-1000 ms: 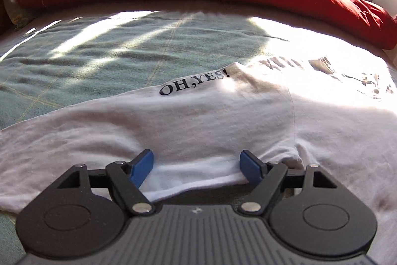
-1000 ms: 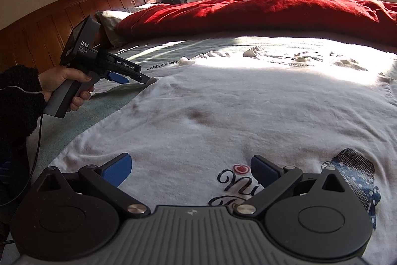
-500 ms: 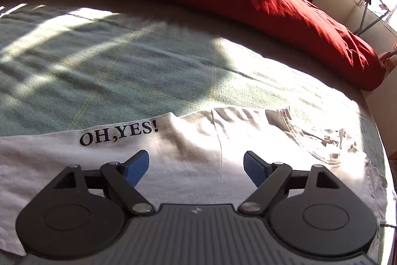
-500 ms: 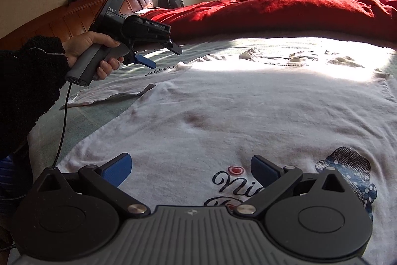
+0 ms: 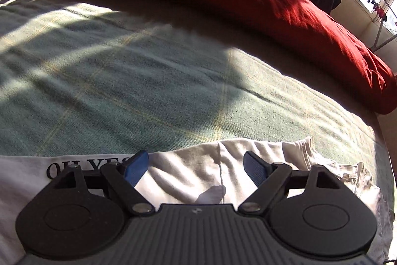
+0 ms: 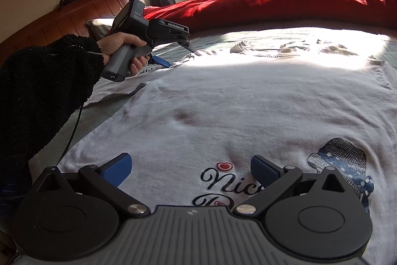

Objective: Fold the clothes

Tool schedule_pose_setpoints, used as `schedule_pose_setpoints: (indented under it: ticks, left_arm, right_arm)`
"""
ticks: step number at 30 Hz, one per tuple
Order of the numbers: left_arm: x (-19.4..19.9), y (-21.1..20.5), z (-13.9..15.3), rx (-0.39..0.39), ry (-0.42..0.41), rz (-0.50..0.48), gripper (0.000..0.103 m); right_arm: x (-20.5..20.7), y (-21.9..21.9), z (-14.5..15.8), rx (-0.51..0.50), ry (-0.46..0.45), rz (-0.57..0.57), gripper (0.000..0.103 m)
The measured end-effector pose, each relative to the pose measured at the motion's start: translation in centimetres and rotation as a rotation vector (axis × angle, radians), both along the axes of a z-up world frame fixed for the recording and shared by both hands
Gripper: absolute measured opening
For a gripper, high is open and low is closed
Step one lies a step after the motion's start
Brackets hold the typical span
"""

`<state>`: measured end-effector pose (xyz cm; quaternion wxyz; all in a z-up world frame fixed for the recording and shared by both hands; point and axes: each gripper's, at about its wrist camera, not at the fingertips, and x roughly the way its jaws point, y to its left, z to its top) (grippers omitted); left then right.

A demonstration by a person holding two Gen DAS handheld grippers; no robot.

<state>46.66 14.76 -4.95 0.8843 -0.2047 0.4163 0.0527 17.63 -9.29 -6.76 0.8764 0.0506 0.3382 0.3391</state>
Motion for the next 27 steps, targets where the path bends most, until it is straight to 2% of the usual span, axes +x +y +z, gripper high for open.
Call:
schedule_pose_setpoints:
  ticks: [3, 6, 10, 14, 17, 21, 25, 27]
  left_arm:
    - [-1.7, -1.3, 1.2, -0.053, -0.041, -0.088, 0.087]
    - [-1.6, -2.5, 0.3, -0.063, -0.003, -0.134, 0.088]
    - [0.1, -2.5, -1.6, 0.004, 0.028, -0.103, 0.088]
    - [0.6, -1.4, -0.7, -0.022, 0.049, -0.034, 0.088]
    - [-1.8, -1.5, 1.5, -0.034, 0.019, -0.062, 0.088]
    - [-6.2, -2.5, 3.4, -0.125, -0.021, -0.130, 0.088]
    - [-9.0, -4.0, 2.5, -0.181, -0.004, -0.176, 0.088]
    - [-9.6, -4.4, 1.2, -0.164, 0.024, -0.165, 0.088]
  right_arm:
    - [0.0, 0.0, 0.0, 0.001, 0.000, -0.002, 0.103]
    - [0.0, 0.0, -0.1, 0.001, 0.002, -0.005, 0.103]
    - [0.2, 0.1, -0.2, -0.005, 0.003, -0.004, 0.103]
    - [0.4, -0.1, -0.2, 0.007, 0.011, -0.005, 0.103]
    - [0.5, -0.3, -0.2, 0.023, 0.020, -0.011, 0.103]
    - [0.4, -0.3, -0.1, 0.025, 0.018, -0.020, 0.103]
    - [0.3, -0.2, -0.1, 0.018, 0.016, -0.021, 0.103]
    - [0.3, -0.2, -0.1, 0.014, 0.014, -0.021, 0.103]
